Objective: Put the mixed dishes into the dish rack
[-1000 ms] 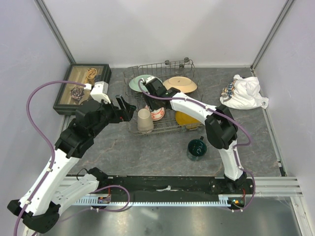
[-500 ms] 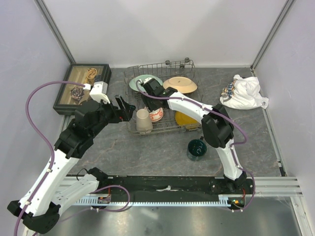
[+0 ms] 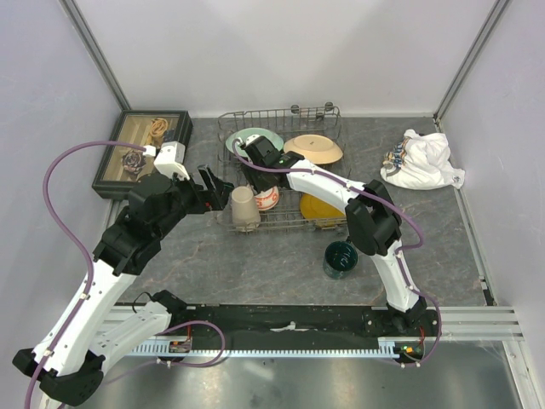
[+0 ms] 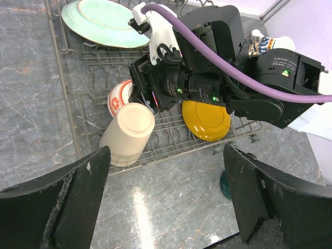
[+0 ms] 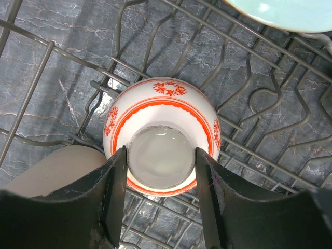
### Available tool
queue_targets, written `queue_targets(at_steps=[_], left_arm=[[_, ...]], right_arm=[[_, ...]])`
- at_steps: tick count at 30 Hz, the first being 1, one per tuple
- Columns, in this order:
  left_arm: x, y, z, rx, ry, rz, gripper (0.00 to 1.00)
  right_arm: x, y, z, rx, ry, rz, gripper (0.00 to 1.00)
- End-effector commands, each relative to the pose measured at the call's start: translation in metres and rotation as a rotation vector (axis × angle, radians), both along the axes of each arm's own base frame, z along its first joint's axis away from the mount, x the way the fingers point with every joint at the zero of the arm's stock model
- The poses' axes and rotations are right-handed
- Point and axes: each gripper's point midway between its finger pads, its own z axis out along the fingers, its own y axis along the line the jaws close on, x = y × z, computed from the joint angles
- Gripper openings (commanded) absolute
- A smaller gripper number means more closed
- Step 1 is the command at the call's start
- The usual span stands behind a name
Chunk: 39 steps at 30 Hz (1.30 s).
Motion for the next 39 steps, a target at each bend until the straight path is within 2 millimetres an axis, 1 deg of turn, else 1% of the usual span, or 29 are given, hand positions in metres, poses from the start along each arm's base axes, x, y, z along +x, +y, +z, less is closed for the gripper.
queue_targets(at_steps=[1, 5, 6, 9, 11, 12, 13, 14, 16, 18, 19, 21, 22, 24, 25, 26, 27, 28, 30, 31, 33, 34, 35, 36, 37, 38, 39], left_arm=[[0.000, 0.002, 0.002, 0.017, -0.019, -0.010, 0.96], [-0.001, 0.002, 0.003, 0.014, -0.023, -0.009, 0.96], [-0.001, 0.002, 0.003, 0.013, -0.023, -0.011, 0.96], [-0.002, 0.003, 0.004, 0.012, -0.025, -0.011, 0.96], [-0.002, 0.003, 0.005, 0.010, -0.028, -0.011, 0.96], [-0.002, 0.003, 0.006, 0.009, -0.029, -0.011, 0.96], [-0.002, 0.002, 0.006, 0.008, -0.027, -0.012, 0.96], [-0.002, 0.003, 0.006, 0.007, -0.028, -0.012, 0.96], [-0.003, 0.003, 0.007, 0.007, -0.030, -0.012, 0.96], [-0.003, 0.003, 0.007, 0.006, -0.031, -0.012, 0.96], [-0.004, 0.003, 0.007, 0.005, -0.029, -0.011, 0.96], [-0.004, 0.004, 0.007, 0.005, -0.031, -0.008, 0.96], [-0.004, 0.004, 0.006, 0.007, -0.028, -0.008, 0.96], [-0.005, 0.004, 0.007, 0.005, -0.029, -0.008, 0.96], [-0.004, 0.005, 0.007, 0.005, -0.028, -0.006, 0.96], [-0.004, 0.005, 0.007, 0.004, -0.030, -0.008, 0.96], [-0.004, 0.004, 0.007, 0.005, -0.029, -0.008, 0.96], [-0.004, 0.005, 0.007, 0.005, -0.029, -0.006, 0.96], [-0.005, 0.005, 0.007, 0.004, -0.030, -0.008, 0.96], [-0.005, 0.004, 0.007, 0.003, -0.028, -0.009, 0.96], [-0.006, 0.004, 0.008, 0.002, -0.031, -0.012, 0.96], [-0.006, 0.004, 0.008, 0.003, -0.031, -0.013, 0.96], [-0.006, 0.003, 0.008, 0.005, -0.032, -0.018, 0.96], [-0.006, 0.003, 0.010, 0.002, -0.036, -0.023, 0.96], [-0.006, 0.003, 0.010, 0.007, -0.038, -0.027, 0.96], [-0.007, 0.002, 0.011, 0.010, -0.040, -0.033, 0.96], [-0.007, 0.000, 0.013, 0.008, -0.045, -0.044, 0.96]], right_arm=[[0.012, 0.004, 0.015, 0.023, -0.055, -0.019, 0.38], [0.013, 0.001, 0.020, 0.022, -0.070, -0.033, 0.47], [0.015, 0.000, 0.021, 0.021, -0.076, -0.039, 0.53], [0.017, -0.003, 0.029, 0.023, -0.095, -0.053, 0.61], [0.018, -0.006, 0.034, 0.028, -0.107, -0.065, 0.65], [0.019, -0.007, 0.036, 0.032, -0.111, -0.069, 0.74], [0.020, -0.008, 0.042, 0.041, -0.121, -0.076, 0.75], [0.021, -0.011, 0.041, 0.043, -0.118, -0.086, 0.76], [0.025, -0.014, 0.049, 0.062, -0.133, -0.106, 0.80], [0.029, -0.019, 0.052, 0.080, -0.134, -0.129, 0.83], [0.031, -0.020, 0.057, 0.093, -0.140, -0.137, 0.84], [0.034, -0.025, 0.060, 0.112, -0.142, -0.154, 0.85], [0.035, -0.027, 0.067, 0.126, -0.151, -0.162, 0.86], [0.038, -0.036, 0.071, 0.144, -0.157, -0.189, 0.86], [0.039, -0.039, 0.081, 0.164, -0.171, -0.199, 0.86], [0.041, -0.046, 0.082, 0.175, -0.174, -0.213, 0.86], [0.040, -0.048, 0.086, 0.191, -0.173, -0.217, 0.87], [0.040, -0.052, 0.096, 0.207, -0.187, -0.225, 0.87], [0.039, -0.059, 0.100, 0.212, -0.191, -0.233, 0.87], [0.037, -0.062, 0.112, 0.226, -0.206, -0.239, 0.87], [0.032, -0.069, 0.117, 0.233, -0.209, -0.252, 0.87], [0.029, -0.076, 0.133, 0.258, -0.231, -0.274, 0.87], [0.021, -0.082, 0.128, 0.248, -0.217, -0.285, 0.87], [0.016, -0.088, 0.132, 0.256, -0.219, -0.305, 0.87], [0.006, -0.097, 0.151, 0.290, -0.242, -0.322, 0.88], [-0.006, -0.110, 0.134, 0.267, -0.208, -0.369, 0.88], [-0.015, -0.119, 0.133, 0.269, -0.201, -0.393, 0.88]])
